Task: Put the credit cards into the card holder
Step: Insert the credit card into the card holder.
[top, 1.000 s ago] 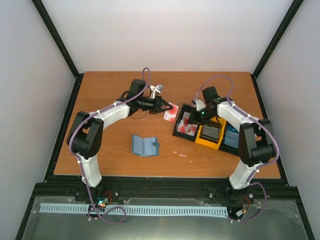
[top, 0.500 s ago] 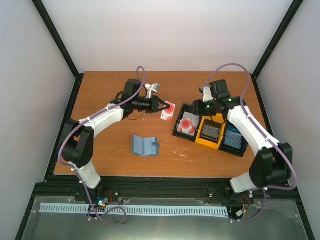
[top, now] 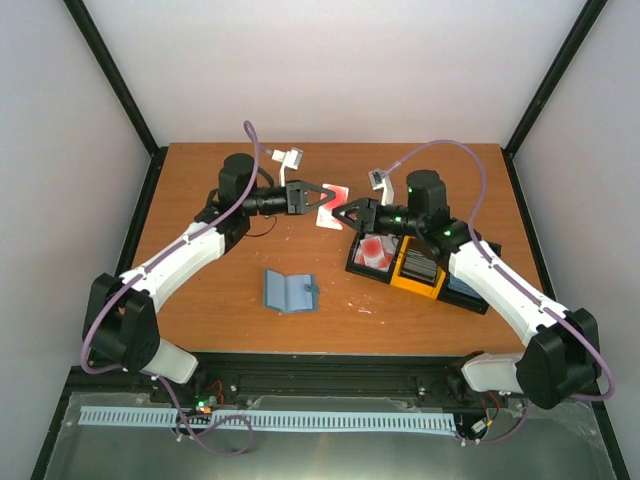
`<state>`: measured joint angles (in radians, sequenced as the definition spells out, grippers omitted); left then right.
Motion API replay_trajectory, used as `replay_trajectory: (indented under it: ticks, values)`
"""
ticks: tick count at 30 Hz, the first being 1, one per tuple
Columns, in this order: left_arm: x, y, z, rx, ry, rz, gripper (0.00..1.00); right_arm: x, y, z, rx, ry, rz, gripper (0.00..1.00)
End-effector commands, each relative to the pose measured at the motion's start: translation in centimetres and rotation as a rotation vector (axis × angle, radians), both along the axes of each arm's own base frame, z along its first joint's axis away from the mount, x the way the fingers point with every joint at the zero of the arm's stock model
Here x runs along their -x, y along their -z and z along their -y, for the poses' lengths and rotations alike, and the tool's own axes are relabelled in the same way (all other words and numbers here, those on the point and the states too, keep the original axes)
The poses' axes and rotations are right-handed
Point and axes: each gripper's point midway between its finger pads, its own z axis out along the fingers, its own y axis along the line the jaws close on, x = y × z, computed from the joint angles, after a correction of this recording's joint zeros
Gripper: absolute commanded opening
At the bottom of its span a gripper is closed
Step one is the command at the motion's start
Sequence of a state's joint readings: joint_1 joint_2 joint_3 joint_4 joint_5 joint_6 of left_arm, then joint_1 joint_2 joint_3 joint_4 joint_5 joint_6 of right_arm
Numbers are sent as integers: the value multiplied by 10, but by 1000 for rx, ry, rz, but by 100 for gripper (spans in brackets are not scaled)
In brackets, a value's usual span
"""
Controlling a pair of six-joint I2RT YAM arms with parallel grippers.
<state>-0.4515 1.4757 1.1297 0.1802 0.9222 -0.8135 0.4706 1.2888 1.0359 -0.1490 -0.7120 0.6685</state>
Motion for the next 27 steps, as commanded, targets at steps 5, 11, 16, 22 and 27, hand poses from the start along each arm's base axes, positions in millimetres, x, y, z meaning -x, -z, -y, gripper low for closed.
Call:
replay_trajectory:
  ticks: [5, 11, 16, 22, 27]
  values:
    - [15, -22, -2, 87, 43, 9, 1, 4, -42, -13, -238, -10, 34, 18]
    - [17, -18, -6, 74, 12, -19, 20, 7, -40, -11, -240, -5, 25, 3]
    - [1, 48, -39, -212, -264, -179, 76, 1, 8, -2, -78, 71, -72, 3]
    - [73, 152, -77, -485, -250, -388, 62, 11, 83, -1, 131, 89, -194, 3]
    - [109, 211, -107, -618, -324, -552, 46, 26, 121, -31, 182, 23, -260, 3]
